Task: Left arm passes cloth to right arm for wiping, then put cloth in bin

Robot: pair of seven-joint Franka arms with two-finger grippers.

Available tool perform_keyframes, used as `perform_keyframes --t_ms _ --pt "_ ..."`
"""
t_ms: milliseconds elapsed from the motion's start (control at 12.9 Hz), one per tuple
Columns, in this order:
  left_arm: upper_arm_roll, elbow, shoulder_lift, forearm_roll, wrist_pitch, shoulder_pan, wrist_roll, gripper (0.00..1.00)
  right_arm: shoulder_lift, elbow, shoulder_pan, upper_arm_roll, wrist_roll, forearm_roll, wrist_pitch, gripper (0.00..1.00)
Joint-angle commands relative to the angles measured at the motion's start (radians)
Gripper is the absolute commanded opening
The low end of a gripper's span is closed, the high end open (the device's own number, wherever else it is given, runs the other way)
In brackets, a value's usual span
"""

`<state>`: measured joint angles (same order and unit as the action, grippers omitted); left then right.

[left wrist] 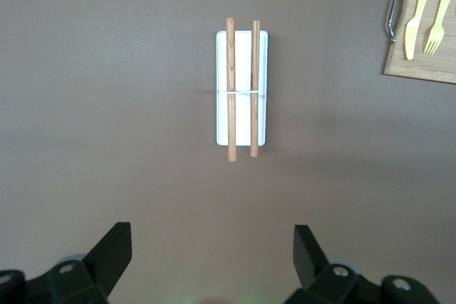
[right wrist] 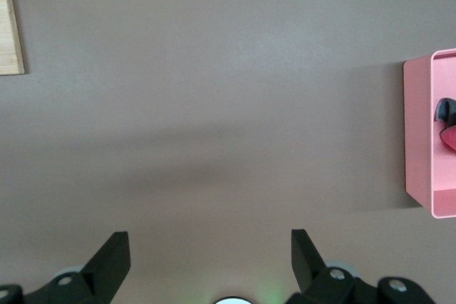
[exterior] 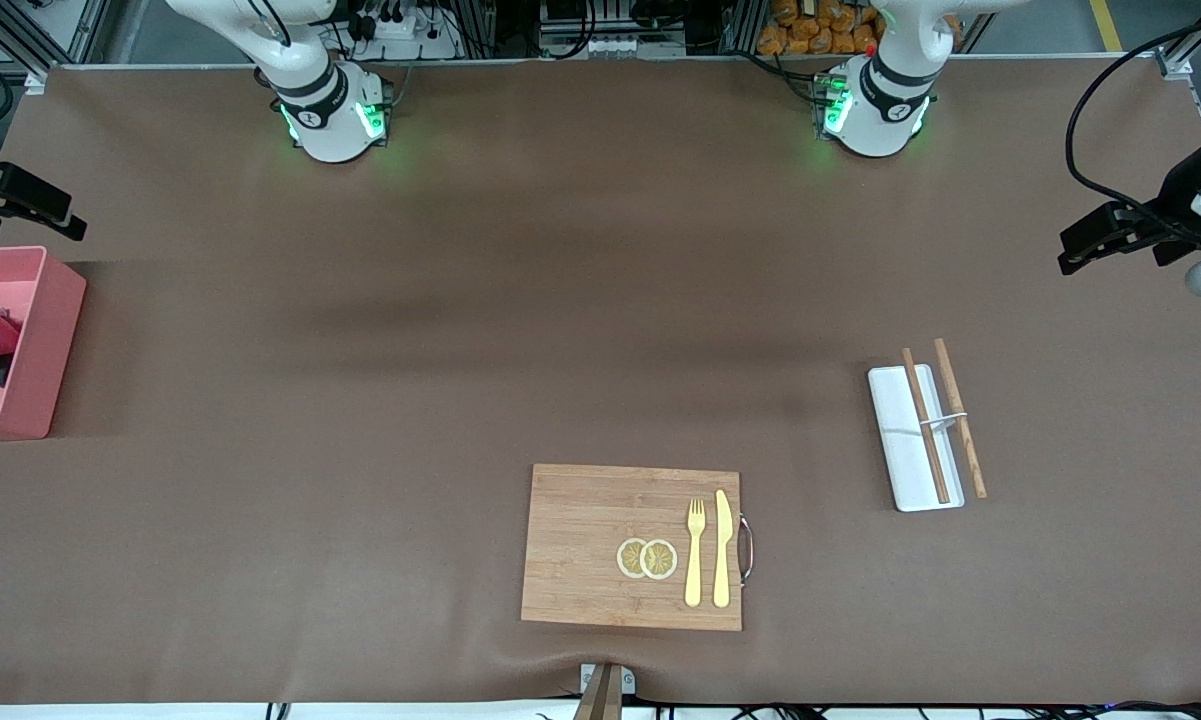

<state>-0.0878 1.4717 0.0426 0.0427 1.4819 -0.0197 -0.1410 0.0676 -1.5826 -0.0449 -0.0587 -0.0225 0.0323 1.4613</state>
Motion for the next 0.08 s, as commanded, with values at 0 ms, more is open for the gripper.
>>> perform_keyframes --t_ms 0 --pt "-0.001 -0.016 -0.009 -0.009 -0.009 0.001 0.001 1.00 -0.009 0.016 0.003 -0.001 0.001 -0.018 -0.003 1.00"
